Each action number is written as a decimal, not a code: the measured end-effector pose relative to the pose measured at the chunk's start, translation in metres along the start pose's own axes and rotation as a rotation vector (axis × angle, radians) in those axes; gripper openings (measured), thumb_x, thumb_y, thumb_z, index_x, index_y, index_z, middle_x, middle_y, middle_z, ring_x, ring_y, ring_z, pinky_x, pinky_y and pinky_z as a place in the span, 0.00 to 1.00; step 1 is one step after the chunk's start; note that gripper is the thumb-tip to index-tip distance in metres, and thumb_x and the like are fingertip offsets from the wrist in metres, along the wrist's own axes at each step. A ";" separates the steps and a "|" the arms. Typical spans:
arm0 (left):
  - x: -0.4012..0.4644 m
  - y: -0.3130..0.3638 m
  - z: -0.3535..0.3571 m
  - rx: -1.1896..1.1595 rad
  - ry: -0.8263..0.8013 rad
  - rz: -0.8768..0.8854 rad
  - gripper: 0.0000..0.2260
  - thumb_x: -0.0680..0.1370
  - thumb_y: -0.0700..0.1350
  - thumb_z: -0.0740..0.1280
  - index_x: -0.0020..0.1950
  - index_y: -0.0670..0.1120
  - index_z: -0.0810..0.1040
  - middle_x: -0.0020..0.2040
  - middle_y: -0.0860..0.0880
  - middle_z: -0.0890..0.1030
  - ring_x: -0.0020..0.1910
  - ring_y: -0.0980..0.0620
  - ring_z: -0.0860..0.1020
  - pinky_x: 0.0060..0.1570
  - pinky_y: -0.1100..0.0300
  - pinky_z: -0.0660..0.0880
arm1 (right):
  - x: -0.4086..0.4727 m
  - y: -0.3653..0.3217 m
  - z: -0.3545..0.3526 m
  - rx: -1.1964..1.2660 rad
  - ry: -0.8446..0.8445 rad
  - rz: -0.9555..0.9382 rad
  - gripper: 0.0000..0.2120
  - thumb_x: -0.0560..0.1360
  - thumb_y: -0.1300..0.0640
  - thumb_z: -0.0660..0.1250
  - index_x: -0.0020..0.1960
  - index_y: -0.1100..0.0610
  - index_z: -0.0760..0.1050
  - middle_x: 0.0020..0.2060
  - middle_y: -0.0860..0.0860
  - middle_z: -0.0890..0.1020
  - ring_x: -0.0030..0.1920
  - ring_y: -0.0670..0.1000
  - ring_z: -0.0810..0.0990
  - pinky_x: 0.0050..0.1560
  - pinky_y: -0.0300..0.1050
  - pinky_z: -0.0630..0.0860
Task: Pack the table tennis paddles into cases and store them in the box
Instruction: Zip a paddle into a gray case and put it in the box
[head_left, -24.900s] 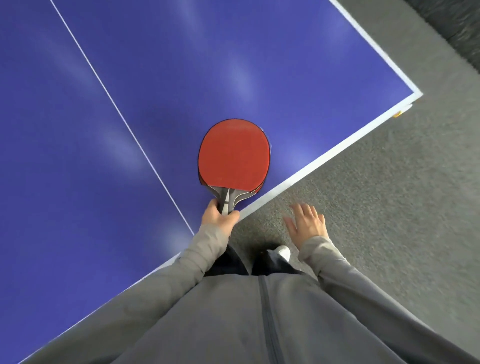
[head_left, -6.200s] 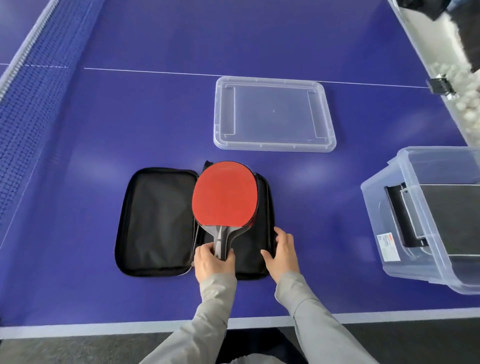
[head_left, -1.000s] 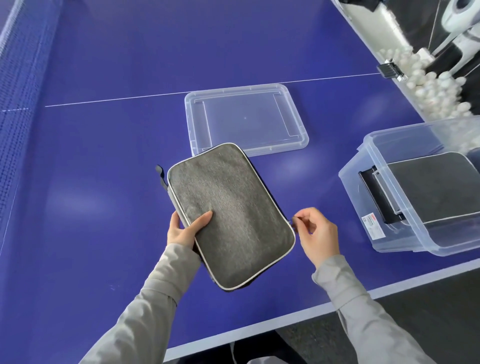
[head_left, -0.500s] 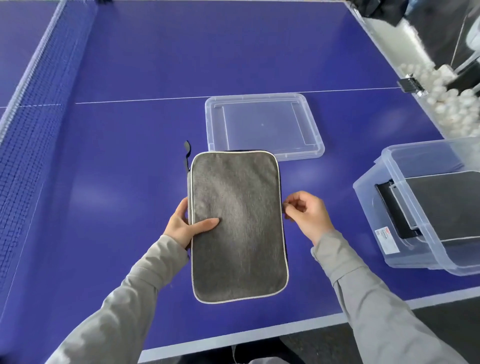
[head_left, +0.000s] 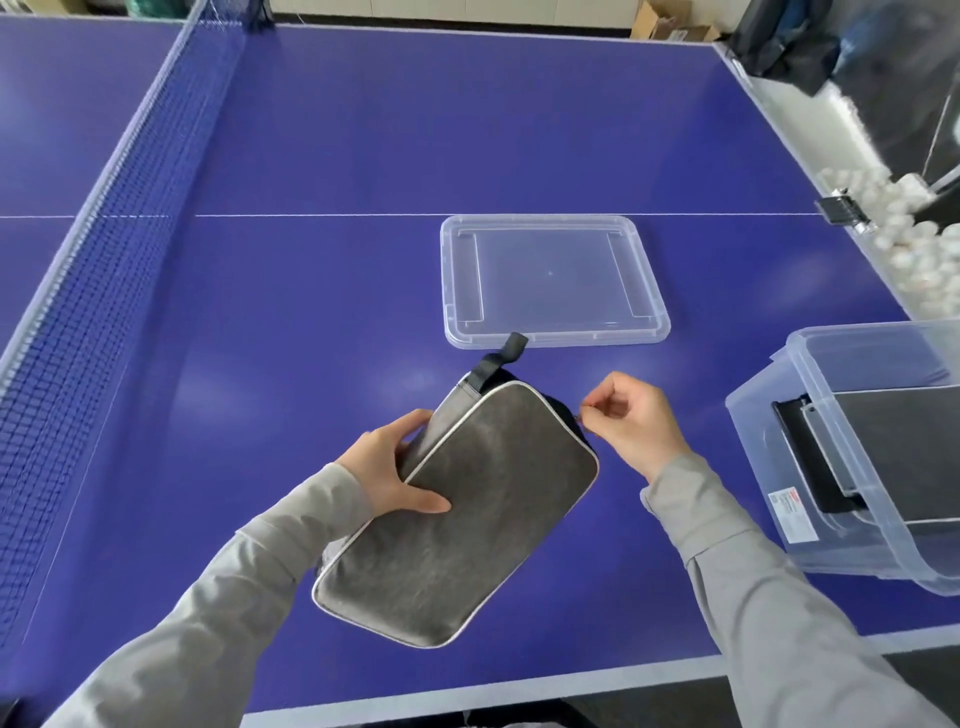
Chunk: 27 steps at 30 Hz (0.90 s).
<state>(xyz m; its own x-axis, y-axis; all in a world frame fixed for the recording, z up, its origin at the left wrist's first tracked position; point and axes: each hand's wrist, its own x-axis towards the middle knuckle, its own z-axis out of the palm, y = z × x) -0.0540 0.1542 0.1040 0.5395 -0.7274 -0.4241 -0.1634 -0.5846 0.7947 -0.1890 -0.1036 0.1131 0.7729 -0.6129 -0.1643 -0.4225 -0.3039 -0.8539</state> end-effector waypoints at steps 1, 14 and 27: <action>0.001 0.003 -0.002 0.046 -0.004 0.007 0.35 0.58 0.51 0.80 0.61 0.59 0.70 0.41 0.54 0.84 0.40 0.54 0.82 0.48 0.57 0.78 | 0.000 -0.006 0.002 -0.008 -0.014 -0.026 0.11 0.67 0.68 0.70 0.33 0.54 0.74 0.30 0.49 0.79 0.35 0.53 0.79 0.43 0.48 0.77; 0.010 0.015 -0.013 0.381 -0.080 0.073 0.33 0.57 0.58 0.74 0.59 0.66 0.65 0.41 0.59 0.82 0.41 0.55 0.80 0.48 0.53 0.79 | -0.011 -0.058 0.022 -0.070 -0.064 -0.351 0.08 0.67 0.70 0.69 0.35 0.58 0.75 0.30 0.48 0.78 0.31 0.44 0.75 0.38 0.31 0.72; -0.002 -0.020 -0.013 -0.099 0.095 -0.024 0.32 0.54 0.53 0.79 0.53 0.64 0.69 0.43 0.54 0.83 0.42 0.53 0.82 0.47 0.59 0.77 | -0.012 -0.051 0.060 -0.026 0.004 -0.243 0.08 0.75 0.59 0.69 0.54 0.57 0.77 0.51 0.49 0.77 0.50 0.47 0.77 0.51 0.36 0.70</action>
<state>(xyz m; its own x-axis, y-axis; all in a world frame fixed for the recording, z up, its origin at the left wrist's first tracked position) -0.0405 0.1722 0.0945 0.6190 -0.6734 -0.4043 -0.0696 -0.5597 0.8258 -0.1486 -0.0366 0.1288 0.8513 -0.5226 0.0466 -0.2366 -0.4617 -0.8549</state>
